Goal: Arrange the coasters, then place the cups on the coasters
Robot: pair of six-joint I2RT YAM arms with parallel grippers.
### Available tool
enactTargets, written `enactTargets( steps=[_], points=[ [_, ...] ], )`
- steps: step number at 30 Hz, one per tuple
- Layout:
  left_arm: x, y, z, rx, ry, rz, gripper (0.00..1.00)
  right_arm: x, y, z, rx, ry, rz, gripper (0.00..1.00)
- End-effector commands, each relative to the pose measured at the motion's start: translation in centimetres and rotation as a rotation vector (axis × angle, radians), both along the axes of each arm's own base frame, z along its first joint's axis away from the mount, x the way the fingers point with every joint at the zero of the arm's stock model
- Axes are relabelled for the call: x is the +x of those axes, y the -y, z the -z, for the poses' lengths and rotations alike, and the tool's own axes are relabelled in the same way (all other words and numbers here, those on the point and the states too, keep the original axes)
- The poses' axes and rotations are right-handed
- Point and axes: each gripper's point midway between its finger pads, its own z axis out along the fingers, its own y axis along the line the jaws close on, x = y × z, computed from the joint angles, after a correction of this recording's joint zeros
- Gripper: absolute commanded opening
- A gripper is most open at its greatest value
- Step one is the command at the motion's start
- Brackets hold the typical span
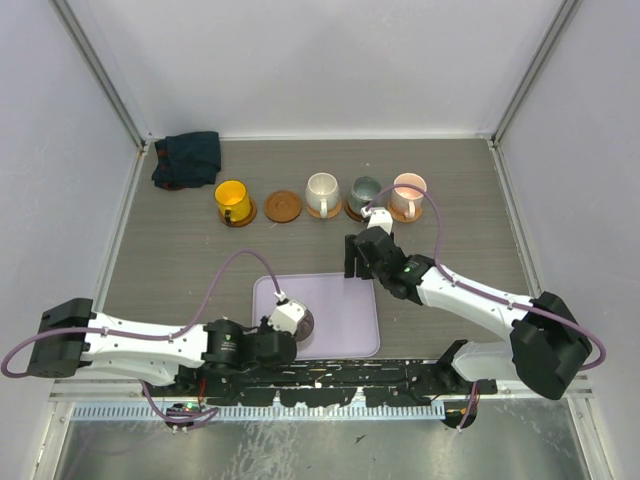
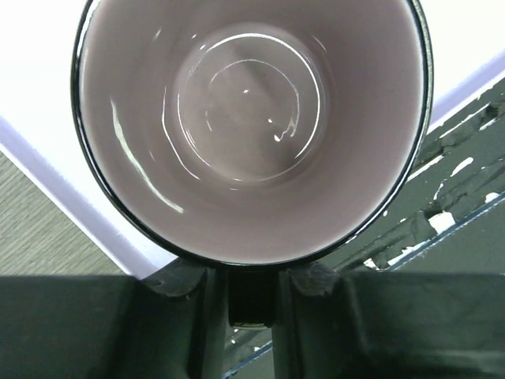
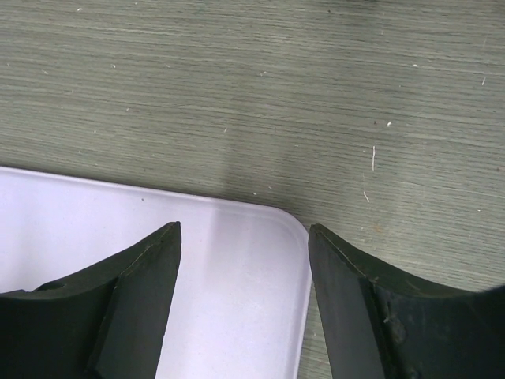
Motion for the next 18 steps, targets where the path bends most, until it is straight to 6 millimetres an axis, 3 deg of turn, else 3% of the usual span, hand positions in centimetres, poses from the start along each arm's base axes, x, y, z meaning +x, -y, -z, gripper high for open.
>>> enactTargets(
  steps=[1,3,6,18],
  points=[
    [0.4,1.2,-0.8,-0.024,0.032,0.009,0.19,0.5,-0.8,-0.8,0.044,0.027,0.000,0.70],
    [0.6,1.3,-0.9,-0.015,0.040,0.006,0.09,0.5,-0.9,-0.8,0.048,0.030,-0.009,0.70],
    [1.2,1.3,-1.4,-0.015,0.072,0.002,0.03,0.5,-1.1,-0.7,0.043,0.032,-0.022,0.69],
    [6.8,0.9,-8.6,-0.120,0.373,-0.097,0.00,1.4,-0.5,-0.3,-0.010,0.070,-0.008,0.66]
  ],
)
